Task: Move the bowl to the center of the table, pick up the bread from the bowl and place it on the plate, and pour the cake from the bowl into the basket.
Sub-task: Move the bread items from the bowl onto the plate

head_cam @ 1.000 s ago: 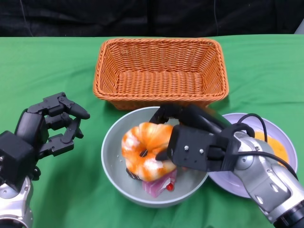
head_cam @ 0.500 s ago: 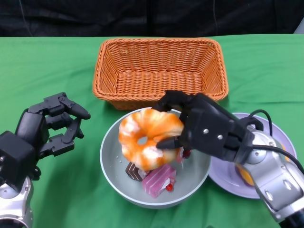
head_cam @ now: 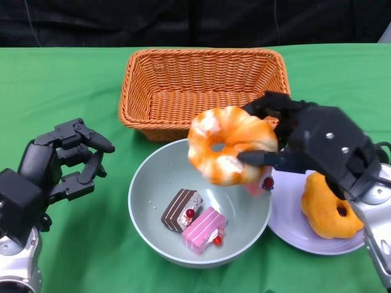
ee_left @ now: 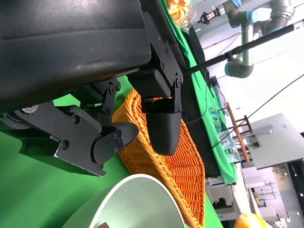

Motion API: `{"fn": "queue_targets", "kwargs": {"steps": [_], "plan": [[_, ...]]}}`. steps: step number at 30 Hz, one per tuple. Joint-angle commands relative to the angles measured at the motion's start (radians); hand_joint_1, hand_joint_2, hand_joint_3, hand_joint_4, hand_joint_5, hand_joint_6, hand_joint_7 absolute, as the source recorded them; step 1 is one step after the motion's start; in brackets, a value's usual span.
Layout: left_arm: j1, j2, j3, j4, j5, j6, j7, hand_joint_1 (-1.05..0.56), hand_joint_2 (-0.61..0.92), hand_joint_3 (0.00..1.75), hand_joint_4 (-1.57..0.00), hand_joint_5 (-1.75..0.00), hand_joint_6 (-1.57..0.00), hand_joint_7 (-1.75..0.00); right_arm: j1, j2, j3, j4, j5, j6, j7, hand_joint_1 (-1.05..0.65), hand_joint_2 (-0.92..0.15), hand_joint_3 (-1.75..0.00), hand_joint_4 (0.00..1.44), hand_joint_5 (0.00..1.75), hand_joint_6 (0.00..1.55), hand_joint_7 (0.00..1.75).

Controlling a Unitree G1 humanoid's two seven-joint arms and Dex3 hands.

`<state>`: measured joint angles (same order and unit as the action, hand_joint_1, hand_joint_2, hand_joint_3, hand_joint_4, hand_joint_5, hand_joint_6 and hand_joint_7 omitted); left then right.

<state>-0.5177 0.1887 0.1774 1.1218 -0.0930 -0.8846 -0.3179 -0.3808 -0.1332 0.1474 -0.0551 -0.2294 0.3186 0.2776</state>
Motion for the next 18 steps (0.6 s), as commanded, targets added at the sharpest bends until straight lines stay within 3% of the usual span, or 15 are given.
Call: {"fn": "queue_targets", "kwargs": {"steps": [1, 18], "plan": [[0.007, 0.019, 0.010, 0.000, -0.011, -0.002, -0.017, 0.02, 0.71, 0.87, -0.76, -1.57, -0.79, -1.18, 0.017, -0.018, -0.029, 0.002, 0.027, -0.023, -0.012, -0.32, -0.92, -0.12, 0.64, 1.57, 0.70, 0.95], [0.005, 0.013, 0.008, -0.001, -0.004, -0.005, -0.010, 0.00, 0.69, 0.89, -0.76, -1.58, -0.79, -1.19, 0.018, 0.008, -0.008, 0.050, 0.045, -0.065, -0.038, -0.33, -0.92, -0.13, 0.68, 1.49, 0.70, 0.93]]}}
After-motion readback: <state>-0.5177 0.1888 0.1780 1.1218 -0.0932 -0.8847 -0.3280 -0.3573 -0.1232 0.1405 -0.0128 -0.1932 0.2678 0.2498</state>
